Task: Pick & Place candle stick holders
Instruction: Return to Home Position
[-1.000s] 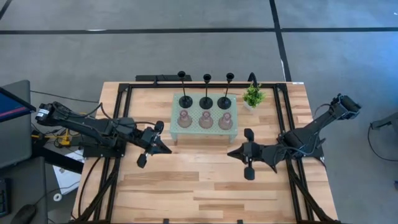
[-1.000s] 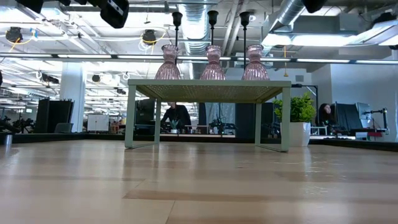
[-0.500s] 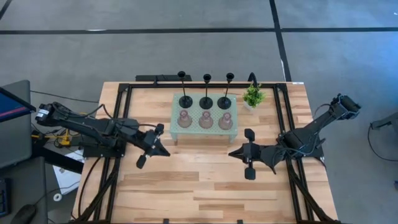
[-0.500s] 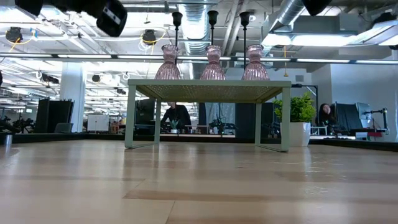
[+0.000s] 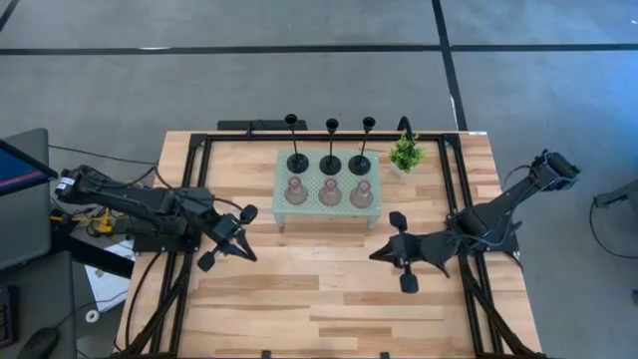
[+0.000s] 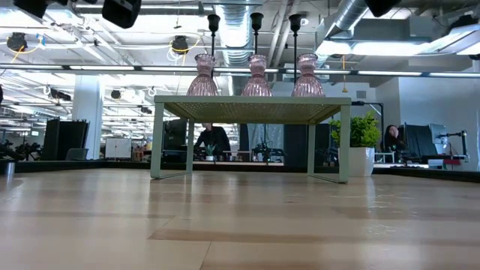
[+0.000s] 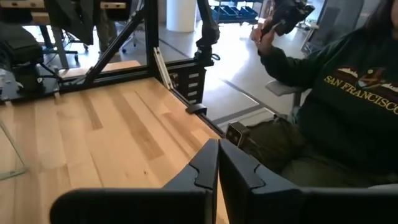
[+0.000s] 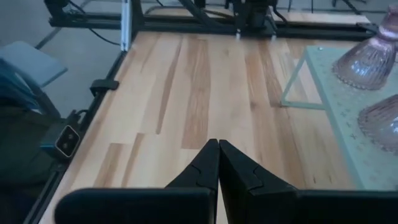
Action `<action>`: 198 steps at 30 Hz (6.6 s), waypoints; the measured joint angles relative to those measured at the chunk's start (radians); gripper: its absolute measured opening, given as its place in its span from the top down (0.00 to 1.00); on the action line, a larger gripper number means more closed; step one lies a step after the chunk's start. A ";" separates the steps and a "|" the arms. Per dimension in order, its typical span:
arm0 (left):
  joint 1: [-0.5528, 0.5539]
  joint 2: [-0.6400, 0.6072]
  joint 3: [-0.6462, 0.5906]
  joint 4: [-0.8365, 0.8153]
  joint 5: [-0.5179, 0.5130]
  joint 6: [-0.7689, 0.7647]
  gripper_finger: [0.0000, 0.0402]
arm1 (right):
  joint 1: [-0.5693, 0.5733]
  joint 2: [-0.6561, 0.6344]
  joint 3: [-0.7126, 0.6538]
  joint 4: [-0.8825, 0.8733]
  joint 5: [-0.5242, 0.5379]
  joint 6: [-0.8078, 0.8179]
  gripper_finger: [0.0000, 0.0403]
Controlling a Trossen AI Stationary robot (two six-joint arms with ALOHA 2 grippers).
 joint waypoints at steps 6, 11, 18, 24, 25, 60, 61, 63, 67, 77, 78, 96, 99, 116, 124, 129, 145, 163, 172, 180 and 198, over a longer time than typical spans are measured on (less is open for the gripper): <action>-0.002 -0.024 0.000 -0.038 0.000 0.000 0.97 | 0.000 -0.127 -0.115 0.086 -0.011 0.005 1.00; -0.002 -0.024 -0.028 -0.035 0.001 0.000 0.97 | 0.000 -0.302 -0.276 0.230 -0.011 0.019 1.00; -0.002 -0.023 -0.067 0.010 0.000 0.000 0.97 | 0.000 -0.517 -0.426 0.351 -0.115 0.004 1.00; -0.002 -0.023 -0.069 0.018 0.000 0.000 0.97 | 0.000 -0.633 -0.514 0.436 -0.192 -0.062 1.00; -0.002 -0.023 -0.069 0.018 0.000 0.000 0.97 | 0.000 -0.650 -0.526 0.441 -0.193 -0.065 1.00; -0.002 -0.023 -0.069 0.018 0.000 -0.001 0.97 | -0.001 -1.075 -0.642 0.317 -0.131 -0.150 1.00; -0.002 -0.023 -0.069 0.018 0.000 -0.001 0.97 | -0.001 -1.090 -0.642 0.317 -0.131 -0.159 1.00; -0.002 -0.023 -0.069 0.018 0.000 -0.001 0.97 | -0.001 -1.120 -0.642 0.315 -0.131 -0.176 1.00; -0.002 -0.023 -0.069 0.018 0.000 -0.001 0.97 | -0.001 -1.146 -0.641 0.304 -0.137 -0.192 1.00; -0.002 -0.023 -0.069 0.018 0.000 -0.007 0.97 | 0.000 -1.146 -0.641 0.307 -0.268 -0.195 1.00; -0.002 -0.023 -0.069 0.018 0.000 -0.007 0.97 | 0.000 -1.146 -0.641 0.315 -0.306 -0.200 1.00; -0.002 -0.023 -0.069 0.018 0.000 -0.007 0.97 | -0.001 -1.146 -0.681 0.340 -0.454 -0.251 1.00; -0.002 -0.023 -0.069 0.018 0.000 -0.007 0.97 | -0.001 -1.146 -0.734 0.367 -0.429 -0.253 1.00; -0.002 -0.023 -0.069 0.018 0.000 -0.007 0.97 | -0.001 -1.146 -0.794 0.386 -0.426 -0.246 1.00; -0.002 -0.022 -0.069 0.018 0.000 -0.007 0.97 | -0.001 -1.146 -0.868 0.405 -0.377 -0.250 1.00; -0.002 -0.022 -0.069 0.018 0.000 -0.007 0.97 | -0.003 -1.146 -0.868 0.372 -0.347 -0.258 1.00; -0.002 -0.022 -0.069 0.018 0.000 -0.007 0.97 | -0.214 -1.146 -0.869 0.307 -0.349 -0.245 1.00; -0.002 -0.022 -0.069 0.018 0.000 -0.007 0.97 | -0.348 -1.146 -0.870 0.306 -0.360 -0.251 1.00; -0.002 -0.022 -0.069 0.018 0.000 -0.007 0.97 | -0.348 -1.146 -0.870 0.305 -0.360 -0.251 1.00; -0.002 -0.022 -0.069 0.018 0.000 -0.007 0.97 | -0.348 -1.146 -0.871 0.305 -0.360 -0.150 1.00; 0.034 -0.030 -0.068 0.075 -0.030 -0.048 0.97 | -0.348 -1.146 -0.871 0.306 -0.360 -0.059 1.00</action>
